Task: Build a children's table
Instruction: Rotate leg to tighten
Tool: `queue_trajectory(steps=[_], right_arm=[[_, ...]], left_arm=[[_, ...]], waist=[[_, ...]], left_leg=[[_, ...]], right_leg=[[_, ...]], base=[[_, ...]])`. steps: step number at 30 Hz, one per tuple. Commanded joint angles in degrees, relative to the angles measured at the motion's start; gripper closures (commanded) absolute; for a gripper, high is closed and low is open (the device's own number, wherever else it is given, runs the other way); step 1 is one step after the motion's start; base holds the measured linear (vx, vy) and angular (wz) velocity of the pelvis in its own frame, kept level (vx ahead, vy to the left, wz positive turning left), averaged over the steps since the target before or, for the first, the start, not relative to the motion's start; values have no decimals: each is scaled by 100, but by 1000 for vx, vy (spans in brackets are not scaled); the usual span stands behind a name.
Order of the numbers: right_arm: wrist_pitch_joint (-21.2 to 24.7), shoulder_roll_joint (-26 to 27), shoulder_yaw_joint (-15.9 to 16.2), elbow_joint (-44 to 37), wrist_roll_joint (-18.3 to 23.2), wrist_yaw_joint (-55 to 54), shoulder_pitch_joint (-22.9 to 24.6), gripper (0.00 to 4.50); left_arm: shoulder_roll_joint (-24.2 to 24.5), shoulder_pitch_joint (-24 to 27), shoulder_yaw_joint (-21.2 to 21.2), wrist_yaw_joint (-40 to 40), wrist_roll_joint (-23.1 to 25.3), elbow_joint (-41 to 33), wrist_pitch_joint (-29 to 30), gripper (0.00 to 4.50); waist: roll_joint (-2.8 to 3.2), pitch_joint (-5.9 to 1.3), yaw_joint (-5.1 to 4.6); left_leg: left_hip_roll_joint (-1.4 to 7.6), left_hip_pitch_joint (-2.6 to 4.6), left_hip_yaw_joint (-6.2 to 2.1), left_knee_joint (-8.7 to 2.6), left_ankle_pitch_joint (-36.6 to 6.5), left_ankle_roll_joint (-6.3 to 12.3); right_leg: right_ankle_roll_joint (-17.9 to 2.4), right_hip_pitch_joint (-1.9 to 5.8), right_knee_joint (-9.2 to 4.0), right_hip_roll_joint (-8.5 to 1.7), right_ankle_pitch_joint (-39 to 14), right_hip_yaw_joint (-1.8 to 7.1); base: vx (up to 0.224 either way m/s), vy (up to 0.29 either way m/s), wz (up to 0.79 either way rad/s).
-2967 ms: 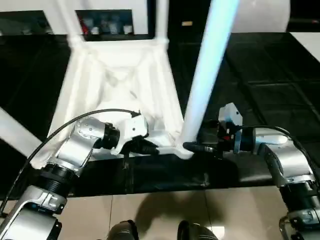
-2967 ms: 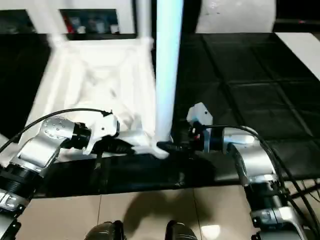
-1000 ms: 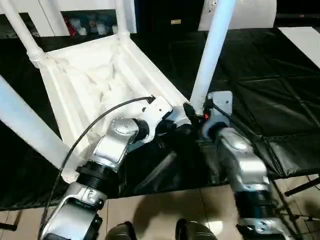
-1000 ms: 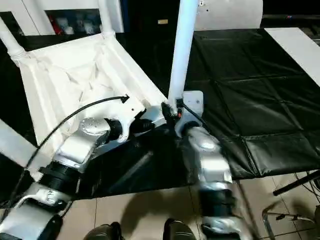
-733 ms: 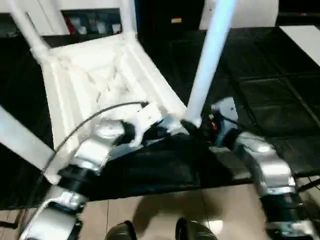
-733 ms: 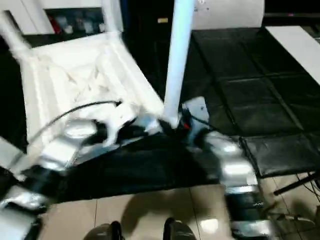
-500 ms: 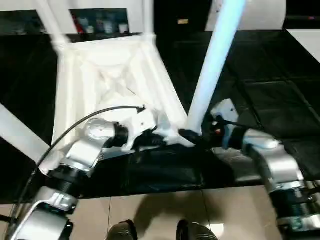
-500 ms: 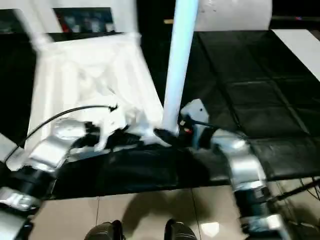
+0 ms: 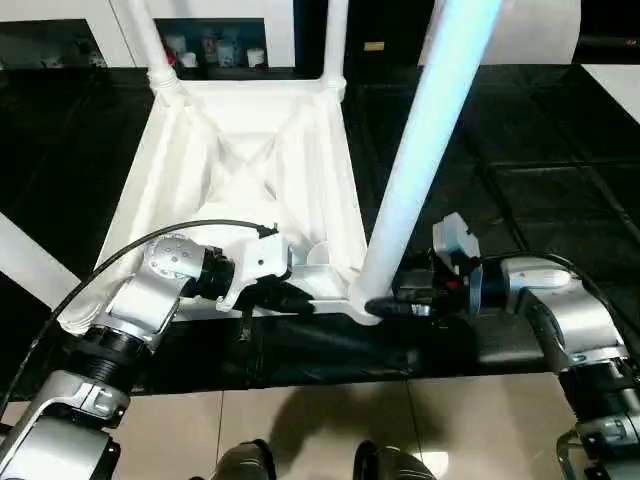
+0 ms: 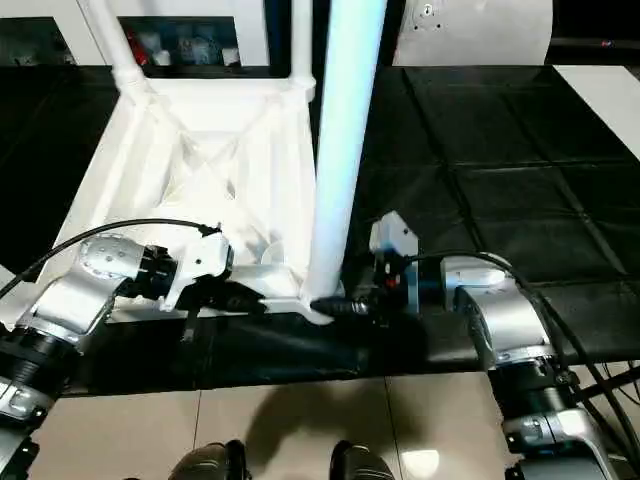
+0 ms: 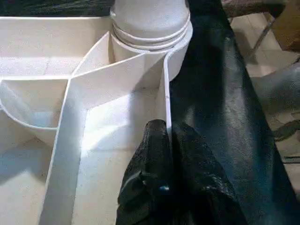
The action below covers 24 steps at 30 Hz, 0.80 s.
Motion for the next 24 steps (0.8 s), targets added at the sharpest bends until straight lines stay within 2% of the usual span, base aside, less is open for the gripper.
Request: queue_trajectory(steps=[1, 14, 21, 23, 24], right_arm=[[-36, -60, 117, 135, 86, 253, -102, 123], [190, -141, 257, 154, 234, 673, -105, 235], [819, 68, 108, -382, 582, 248, 141, 245], [907, 145, 105, -503, 584, 72, 208, 245], [999, 292, 152, -679, 436, -350, 315, 245]], left_arm=[[-22, -1, -371, -358, 63, 31, -117, 450], [-38, -87, -349, -347, 79, 238, -218, 450], [-285, -29, -183, -58, -148, 60, 218, 450], [-362, -25, -144, 51, -179, 7, 351, 450], [-471, -20, -135, 225, -171, -91, 550, 450]], waist=[[-45, -401, -2], [-23, -412, 106], [-27, -412, 122], [-33, -388, 122], [-35, -378, 115]], left_leg=[[372, 77, -66, -283, -654, 731], [388, 97, -71, -277, -589, 716], [394, 98, -71, -282, -566, 698], [387, 94, -72, -292, -709, 629], [392, 93, -73, -305, -740, 582]], right_leg=[[-1500, 344, -286, -511, -916, 306], [-1549, 340, -258, -509, -749, 306], [-1549, 334, -258, -507, -733, 308], [-1477, 331, -306, -520, -1031, 307], [-1442, 332, -308, -516, -1116, 313]], base=[[0, 0, 0], [0, 0, 0], [0, 0, 0], [0, 0, 0], [0, 0, 0]])
